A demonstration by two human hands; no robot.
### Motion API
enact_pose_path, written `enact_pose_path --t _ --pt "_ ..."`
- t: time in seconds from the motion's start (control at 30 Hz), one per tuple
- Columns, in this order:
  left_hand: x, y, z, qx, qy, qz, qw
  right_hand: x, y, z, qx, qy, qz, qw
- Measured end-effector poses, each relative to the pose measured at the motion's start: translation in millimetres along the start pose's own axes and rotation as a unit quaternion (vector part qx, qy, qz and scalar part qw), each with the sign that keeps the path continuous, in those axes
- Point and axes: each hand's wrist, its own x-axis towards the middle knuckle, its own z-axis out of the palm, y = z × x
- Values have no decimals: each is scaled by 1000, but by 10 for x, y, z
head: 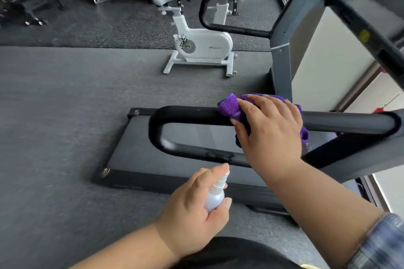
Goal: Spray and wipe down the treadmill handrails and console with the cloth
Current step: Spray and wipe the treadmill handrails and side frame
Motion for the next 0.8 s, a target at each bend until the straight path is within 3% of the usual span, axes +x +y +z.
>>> enact_pose_path --t 0.57,0.63,0.73,0.8 --pt "-475 -908 -1150 -6 38 54 998 366 -1803 920 23 -39 -124 991" --pt "-500 -984 -1235 -15 45 63 997 333 -2013 1042 34 -102 -172 979" --pt "-526 -1056 -1360 -23 50 74 996 139 -2215 1230 14 -261 -241 935" --pt "-532 -1085 -1433 -17 47 86 995 -8 -2181 1284 23 -311 -256 915"
